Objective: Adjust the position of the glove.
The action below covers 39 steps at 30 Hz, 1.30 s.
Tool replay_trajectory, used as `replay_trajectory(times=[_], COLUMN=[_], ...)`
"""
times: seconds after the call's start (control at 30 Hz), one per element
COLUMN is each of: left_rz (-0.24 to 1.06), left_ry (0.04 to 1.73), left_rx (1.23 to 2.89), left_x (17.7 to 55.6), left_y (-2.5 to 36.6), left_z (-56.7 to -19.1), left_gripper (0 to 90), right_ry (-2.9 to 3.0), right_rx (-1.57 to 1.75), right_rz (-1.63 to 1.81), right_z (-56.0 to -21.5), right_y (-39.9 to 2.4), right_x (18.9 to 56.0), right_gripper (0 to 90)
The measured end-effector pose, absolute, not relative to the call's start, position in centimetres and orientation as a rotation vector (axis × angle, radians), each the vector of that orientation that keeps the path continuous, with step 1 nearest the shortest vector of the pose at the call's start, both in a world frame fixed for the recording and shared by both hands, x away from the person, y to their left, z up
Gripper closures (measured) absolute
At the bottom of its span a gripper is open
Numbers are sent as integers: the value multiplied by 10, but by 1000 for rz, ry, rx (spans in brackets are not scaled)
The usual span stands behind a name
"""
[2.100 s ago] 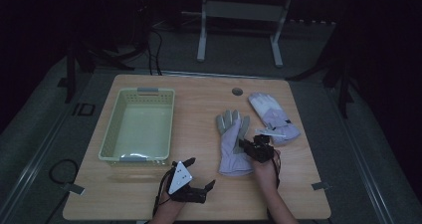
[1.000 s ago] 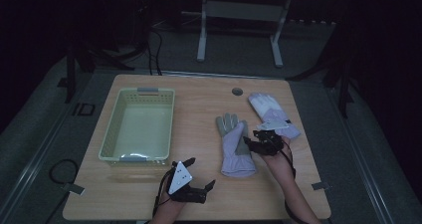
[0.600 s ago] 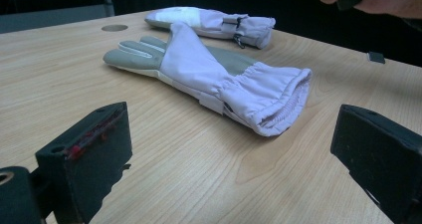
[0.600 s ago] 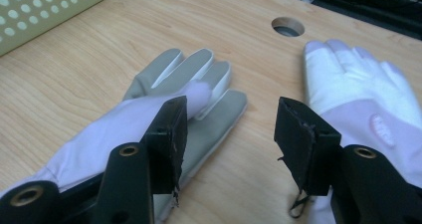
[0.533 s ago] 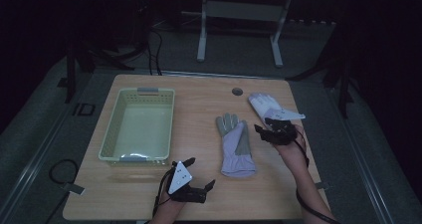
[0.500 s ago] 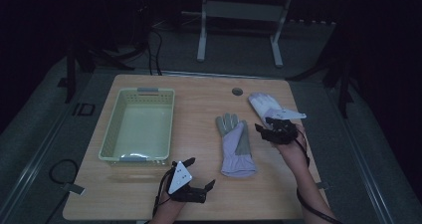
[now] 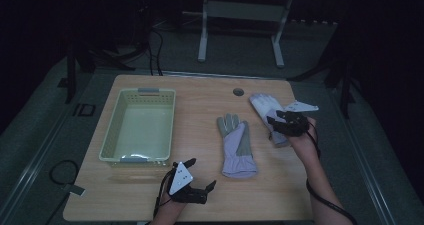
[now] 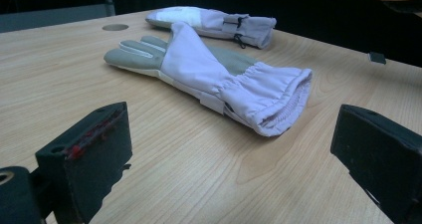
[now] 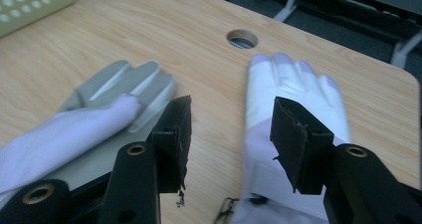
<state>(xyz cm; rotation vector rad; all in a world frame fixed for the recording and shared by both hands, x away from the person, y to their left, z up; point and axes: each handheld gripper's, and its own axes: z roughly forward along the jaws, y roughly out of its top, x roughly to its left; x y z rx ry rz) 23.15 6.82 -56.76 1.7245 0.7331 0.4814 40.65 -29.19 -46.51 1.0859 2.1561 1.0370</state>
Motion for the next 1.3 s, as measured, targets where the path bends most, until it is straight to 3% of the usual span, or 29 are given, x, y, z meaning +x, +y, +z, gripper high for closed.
replay_trajectory(times=[0.43,1.3], left_rz=[479,479], left_ry=[734,737], left_rx=[1719,1717], left_x=[231,231], left_y=[69,69], left_z=[-568,-568], left_gripper=[25,25], right_ry=[2116,2226], right_rx=[1120,1229], right_rz=[999,886], right_z=[-463,-511], right_y=[-313,-328], right_x=[438,489], right_gripper=[476,486])
